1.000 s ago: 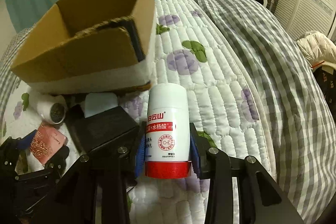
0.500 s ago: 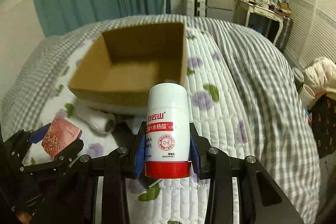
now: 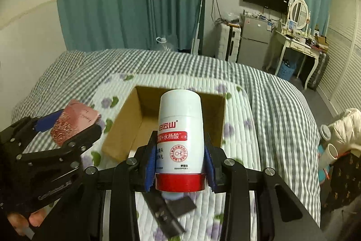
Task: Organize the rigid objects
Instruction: 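Lower compact into box with left tool while right tool drops bottle in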
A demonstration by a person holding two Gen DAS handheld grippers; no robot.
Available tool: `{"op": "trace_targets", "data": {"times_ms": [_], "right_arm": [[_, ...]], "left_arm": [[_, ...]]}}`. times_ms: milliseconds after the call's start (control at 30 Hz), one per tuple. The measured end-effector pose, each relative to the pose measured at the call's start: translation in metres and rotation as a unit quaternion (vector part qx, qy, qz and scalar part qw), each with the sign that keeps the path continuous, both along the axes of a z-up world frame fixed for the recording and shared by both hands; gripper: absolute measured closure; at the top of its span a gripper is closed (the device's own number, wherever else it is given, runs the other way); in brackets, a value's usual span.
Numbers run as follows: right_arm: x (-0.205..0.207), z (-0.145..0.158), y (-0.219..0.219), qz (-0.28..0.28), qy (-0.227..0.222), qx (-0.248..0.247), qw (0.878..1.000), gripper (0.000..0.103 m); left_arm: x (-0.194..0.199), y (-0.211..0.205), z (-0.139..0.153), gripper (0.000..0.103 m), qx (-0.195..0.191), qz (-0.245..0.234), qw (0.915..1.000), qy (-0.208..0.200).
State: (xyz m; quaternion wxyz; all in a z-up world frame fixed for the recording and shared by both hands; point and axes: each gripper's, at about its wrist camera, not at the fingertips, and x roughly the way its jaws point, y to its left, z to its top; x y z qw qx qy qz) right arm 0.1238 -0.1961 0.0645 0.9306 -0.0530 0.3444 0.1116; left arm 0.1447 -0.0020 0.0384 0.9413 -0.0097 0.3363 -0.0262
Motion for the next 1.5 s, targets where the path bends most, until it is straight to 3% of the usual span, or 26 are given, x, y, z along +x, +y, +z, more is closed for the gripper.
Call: {"op": "trace_targets", "data": {"times_ms": [133,233,367,500,700,900,1033,1367,1433,1467,1500], "right_arm": [[0.029,-0.004,-0.002,-0.005,-0.002,0.000,1.000,0.068],[0.051,-0.016,-0.009,-0.002,0.001,0.008,1.000,0.068],[0.077,-0.037,-0.017,-0.001,0.006,0.011,1.000,0.068],[0.096,-0.058,-0.021,-0.004,0.013,0.014,1.000,0.068],[0.111,-0.076,-0.024,-0.008,0.021,0.009,1.000,0.068],[0.113,-0.076,-0.023,-0.010,0.020,0.013,1.000,0.068],[0.114,-0.074,-0.025,-0.017,0.017,0.016,1.000,0.068],[0.132,-0.088,-0.027,-0.021,0.038,0.041,0.998,0.067],[0.132,-0.087,-0.024,-0.025,0.029,0.032,0.999,0.053],[0.131,-0.084,-0.024,-0.029,0.023,0.031,0.999,0.041],[0.128,-0.081,-0.024,-0.029,0.020,0.034,0.999,0.040]], "left_arm": [[0.034,-0.010,-0.007,0.029,0.004,0.000,1.0000,0.002],[0.062,-0.015,-0.025,0.029,-0.008,-0.002,0.9997,0.023],[0.086,-0.021,-0.050,0.029,0.011,-0.001,0.9991,0.040],[0.096,-0.031,-0.070,0.029,0.053,-0.007,0.9979,0.038],[0.107,-0.034,-0.086,0.029,0.039,-0.018,0.9979,0.048],[0.108,-0.038,-0.090,0.027,0.037,-0.026,0.9972,0.060],[0.102,-0.033,-0.080,0.021,0.033,-0.023,0.9981,0.046],[0.086,-0.016,-0.054,0.021,0.033,-0.019,0.9992,0.011],[0.083,-0.012,-0.054,0.021,0.034,-0.019,0.9992,0.010],[0.081,-0.010,-0.053,0.021,0.036,-0.018,0.9991,0.010],[0.079,-0.009,-0.053,0.021,0.037,-0.018,0.9991,0.010]]}}
